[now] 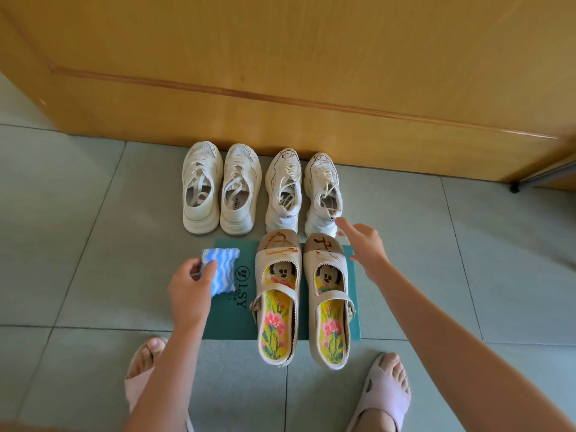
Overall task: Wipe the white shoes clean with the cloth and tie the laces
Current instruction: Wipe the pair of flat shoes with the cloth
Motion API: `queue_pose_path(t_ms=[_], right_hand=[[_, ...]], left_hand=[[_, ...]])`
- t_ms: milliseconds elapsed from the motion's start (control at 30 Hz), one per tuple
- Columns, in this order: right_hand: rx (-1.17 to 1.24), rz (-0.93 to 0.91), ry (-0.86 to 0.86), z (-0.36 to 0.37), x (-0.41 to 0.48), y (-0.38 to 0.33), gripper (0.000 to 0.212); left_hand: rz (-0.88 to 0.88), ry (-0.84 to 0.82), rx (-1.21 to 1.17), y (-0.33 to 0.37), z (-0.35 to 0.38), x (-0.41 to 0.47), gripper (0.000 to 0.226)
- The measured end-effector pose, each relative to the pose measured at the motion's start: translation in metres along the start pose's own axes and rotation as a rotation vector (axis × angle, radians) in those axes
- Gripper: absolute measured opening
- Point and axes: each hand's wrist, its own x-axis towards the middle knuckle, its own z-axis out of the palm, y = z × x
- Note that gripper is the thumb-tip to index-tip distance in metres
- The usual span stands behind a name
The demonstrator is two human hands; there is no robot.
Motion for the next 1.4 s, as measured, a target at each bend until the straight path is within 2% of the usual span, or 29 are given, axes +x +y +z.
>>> queue_pose_path(t_ms=[167,400,567,767,967,1067,1200,1300,1400], right_hand=[[-0.011,-0.013,0.011,-0.01,0.002,0.001,0.065],[-0.136,-0.022,0.099,0.007,-0.01,0.0,0.022],[-0.103,-0.072,0.031,0.007,-0.011,0.006,0.033],[-0.067,-0.06,0.133,0.009,-0.011,0.007,0.025],[-0.082,-0.068,0.045,0.014,-0.011,0.008,0.037],[-0.115,-0.063,-0.027,0.013,-0.013,0.002,0.033],[-0.219,-0.096,-0.02,0.012,-0.011,0.002,0.032],[-0.155,-0.094,-0.051,0.008,-0.009,0.004,0.037],[-0.224,-0.101,-0.127,0.007,-0.008,0.002,0.039]], left_hand=[[-0.018,-0.006,0.0,-0.003,0.0,0.002,0.024],[-0.027,-0.011,-0.008,-0.003,0.001,0.001,0.025],[0.005,-0.018,0.021,-0.003,0.0,0.0,0.017],[-0.02,-0.023,0.007,-0.005,0.001,0.001,0.022],[-0.036,-0.019,0.019,-0.008,0.001,0.001,0.028],[-0.033,-0.023,0.033,-0.007,0.002,0.001,0.026],[-0.034,-0.022,0.041,-0.007,0.002,0.001,0.025],[-0.038,-0.019,0.035,-0.008,0.002,0.002,0.026],[-0.047,-0.024,0.027,-0.01,0.002,0.003,0.027]])
